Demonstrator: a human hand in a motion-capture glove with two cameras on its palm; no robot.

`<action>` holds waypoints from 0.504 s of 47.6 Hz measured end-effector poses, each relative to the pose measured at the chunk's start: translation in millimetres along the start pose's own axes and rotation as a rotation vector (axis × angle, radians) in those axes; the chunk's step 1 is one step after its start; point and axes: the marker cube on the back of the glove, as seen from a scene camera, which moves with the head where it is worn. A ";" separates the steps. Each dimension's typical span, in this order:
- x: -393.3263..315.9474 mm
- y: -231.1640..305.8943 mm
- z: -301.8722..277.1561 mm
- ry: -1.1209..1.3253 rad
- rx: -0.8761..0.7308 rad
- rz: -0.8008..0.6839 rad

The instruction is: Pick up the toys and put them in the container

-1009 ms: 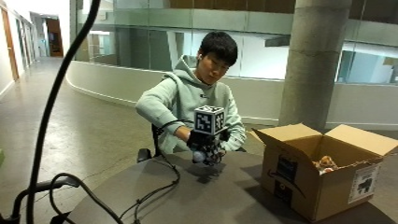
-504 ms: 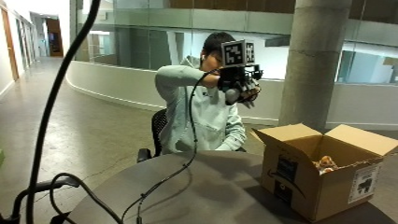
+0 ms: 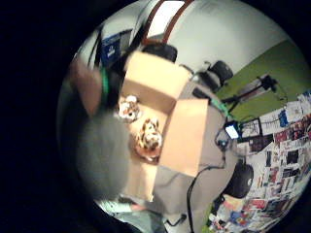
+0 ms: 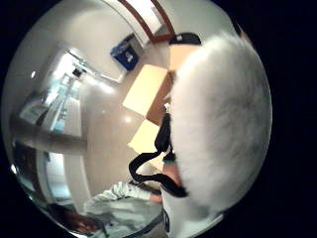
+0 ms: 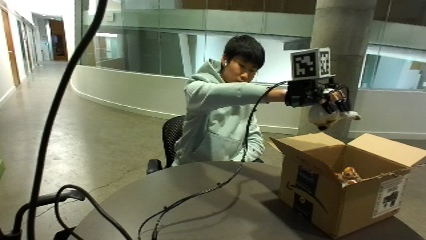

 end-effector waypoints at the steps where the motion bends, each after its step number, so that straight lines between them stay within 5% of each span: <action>1: 0.2 -1.6 4.0 0.010 -0.015 0.000; 24: 49.8 40.1 -40.7 0.103 0.036 0.011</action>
